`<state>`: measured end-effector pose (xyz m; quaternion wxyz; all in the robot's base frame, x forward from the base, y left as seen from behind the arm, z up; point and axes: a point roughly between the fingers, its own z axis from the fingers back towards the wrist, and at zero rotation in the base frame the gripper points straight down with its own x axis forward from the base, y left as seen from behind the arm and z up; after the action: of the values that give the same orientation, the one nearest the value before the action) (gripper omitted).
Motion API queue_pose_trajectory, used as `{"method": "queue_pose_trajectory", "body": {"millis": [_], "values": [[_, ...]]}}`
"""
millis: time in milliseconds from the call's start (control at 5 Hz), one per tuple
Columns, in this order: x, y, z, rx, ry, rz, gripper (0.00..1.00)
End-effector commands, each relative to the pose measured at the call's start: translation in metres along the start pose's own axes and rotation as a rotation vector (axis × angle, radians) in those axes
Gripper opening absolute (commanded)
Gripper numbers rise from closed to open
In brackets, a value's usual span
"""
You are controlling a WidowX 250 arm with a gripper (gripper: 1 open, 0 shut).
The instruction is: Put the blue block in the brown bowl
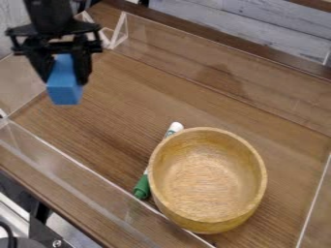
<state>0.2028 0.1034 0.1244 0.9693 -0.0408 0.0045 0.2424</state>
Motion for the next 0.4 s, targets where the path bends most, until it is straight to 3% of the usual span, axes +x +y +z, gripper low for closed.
{"method": "queue_pose_trajectory", "body": {"millis": [0, 200], "values": [[-0.006, -0.024, 0.02, -0.002, -0.058, -0.067, 0.0], [-0.024, -0.05, 0.021, -0.008, -0.048, -0.122, 0.0]]}}
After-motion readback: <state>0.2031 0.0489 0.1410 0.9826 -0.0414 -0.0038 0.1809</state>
